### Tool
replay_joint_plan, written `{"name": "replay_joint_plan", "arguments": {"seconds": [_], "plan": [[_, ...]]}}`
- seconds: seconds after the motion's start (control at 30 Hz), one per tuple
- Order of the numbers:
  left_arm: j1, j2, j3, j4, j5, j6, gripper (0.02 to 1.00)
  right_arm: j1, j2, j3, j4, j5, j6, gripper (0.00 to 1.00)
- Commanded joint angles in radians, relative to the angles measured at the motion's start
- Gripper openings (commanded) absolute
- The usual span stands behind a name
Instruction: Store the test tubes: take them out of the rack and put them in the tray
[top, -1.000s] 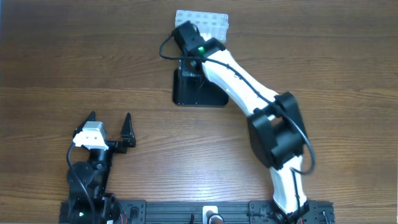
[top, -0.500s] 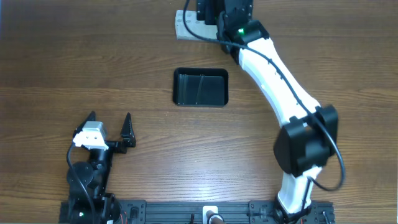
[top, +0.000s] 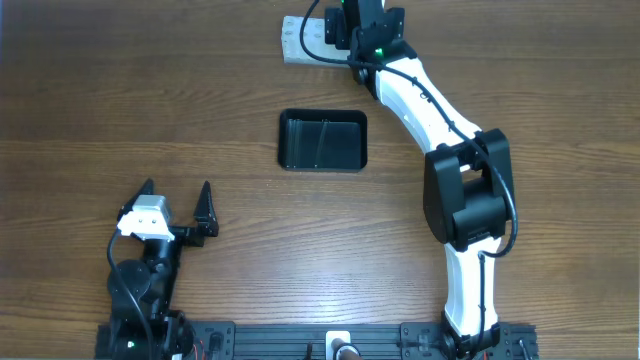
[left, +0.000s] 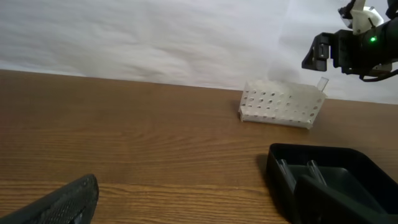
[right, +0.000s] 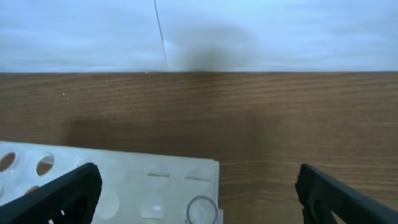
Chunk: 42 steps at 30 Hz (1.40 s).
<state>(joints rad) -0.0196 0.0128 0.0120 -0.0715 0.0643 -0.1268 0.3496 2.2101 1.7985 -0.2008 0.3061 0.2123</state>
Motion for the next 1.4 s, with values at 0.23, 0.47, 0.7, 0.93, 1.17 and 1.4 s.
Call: {"name": "replay_joint_plan", "arguments": {"seconds": [0.23, 0.47, 0.7, 0.93, 1.17, 1.4], "plan": [[0.006, -0.006, -0.006, -0.001, 0.01, 0.008, 1.0, -0.011, 0.066, 0.001, 0.003, -0.01, 0.002, 0.79], [0.006, -0.006, -0.006, -0.001, 0.01, 0.008, 1.0, -0.011, 0.066, 0.001, 0.022, -0.01, 0.012, 0.59], [0.006, -0.006, -0.006, -0.001, 0.01, 0.008, 1.0, -0.01, 0.066, 0.001, 0.021, -0.01, 0.012, 0.36], [0.006, -0.006, -0.006, -0.001, 0.01, 0.008, 0.998, -0.01, 0.066, 0.001, 0.022, -0.01, 0.016, 0.255], [0.006, -0.006, -0.006, -0.001, 0.01, 0.008, 1.0, -0.01, 0.066, 0.001, 0.023, -0.01, 0.019, 0.167], [0.006, -0.006, -0.006, -0.001, 0.01, 0.008, 1.0, -0.007, 0.065, 0.002, 0.03, -0.01, 0.019, 0.121]]}}
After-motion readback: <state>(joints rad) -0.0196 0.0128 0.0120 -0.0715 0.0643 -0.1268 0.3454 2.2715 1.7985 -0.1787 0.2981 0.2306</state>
